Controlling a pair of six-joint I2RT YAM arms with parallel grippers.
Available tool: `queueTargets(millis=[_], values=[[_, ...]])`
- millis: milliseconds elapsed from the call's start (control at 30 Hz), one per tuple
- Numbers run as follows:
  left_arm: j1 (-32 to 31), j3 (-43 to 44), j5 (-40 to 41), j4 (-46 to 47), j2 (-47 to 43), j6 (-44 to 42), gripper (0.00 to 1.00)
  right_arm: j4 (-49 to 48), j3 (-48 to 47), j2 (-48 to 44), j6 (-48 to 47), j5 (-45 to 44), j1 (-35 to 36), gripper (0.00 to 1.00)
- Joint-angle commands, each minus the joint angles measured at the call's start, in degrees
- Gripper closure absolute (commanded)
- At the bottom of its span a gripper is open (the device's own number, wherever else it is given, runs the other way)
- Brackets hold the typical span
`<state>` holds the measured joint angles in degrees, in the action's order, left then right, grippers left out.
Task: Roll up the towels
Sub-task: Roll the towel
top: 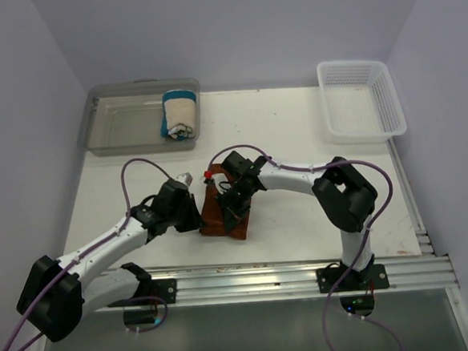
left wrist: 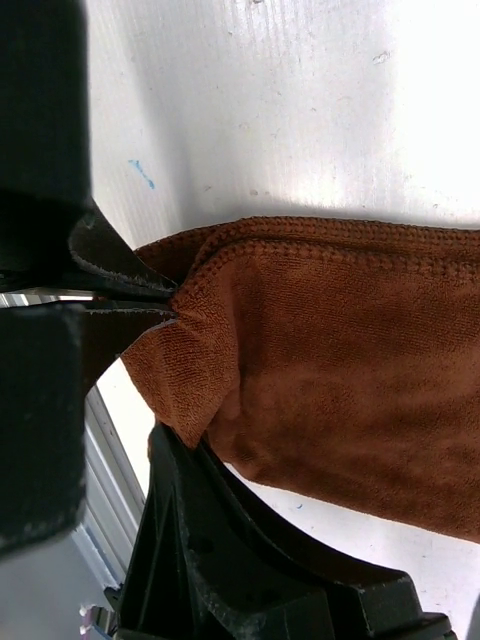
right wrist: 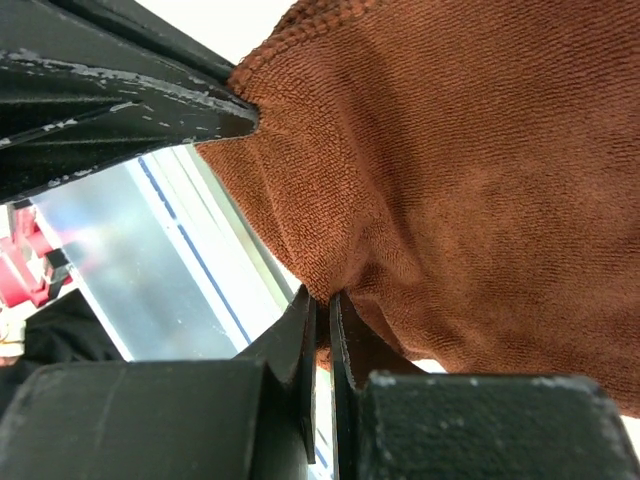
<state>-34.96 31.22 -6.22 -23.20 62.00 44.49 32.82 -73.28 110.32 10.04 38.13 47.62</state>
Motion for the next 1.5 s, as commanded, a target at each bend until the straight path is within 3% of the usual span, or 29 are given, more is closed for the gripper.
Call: queueTargets(millis=[0, 300, 433, 667, 900, 1167, 1467], values=[[-0.1, 0.1, 0.2, 1.1, 0.5, 1.2, 1.00, -0.2, 0.1, -3.1, 0.8, -3.1, 0.1, 0.98], [-0.1, 2.1, -2.1, -1.8, 0.7, 5.0, 1.00, 2.4, 1.4, -12.4, -0.7, -23.7, 6.3, 0.71], [-0.1, 2.5, -1.5, -3.0, 0.2, 5.1, 1.00, 1.6, 3.1, -16.0, -1.9, -29.5, 9.7, 0.47], [-0.1, 3.6, -1.5, -3.7, 0.5, 5.3, 1.00, -3.2, 7.2, -19.3, -4.6, -41.0, 15.9, 0.44], [-0.1, 2.2, -1.3, -3.6, -0.7, 6.7, 1.00, -16.4, 14.2, -22.0, -6.5, -51.1, 20.6, 0.44], [-0.2, -0.2, -2.0, -2.1, -0.9, 8.2, 1.00, -25.0, 17.9, -18.7, -4.6, -55.8, 26.5, 0.48], [0.8, -0.8, -4.4, -0.5, -0.6, 9.3, 1.00, -31.0, 22.5, -18.5, -4.2, -59.5, 28.5, 0.49]])
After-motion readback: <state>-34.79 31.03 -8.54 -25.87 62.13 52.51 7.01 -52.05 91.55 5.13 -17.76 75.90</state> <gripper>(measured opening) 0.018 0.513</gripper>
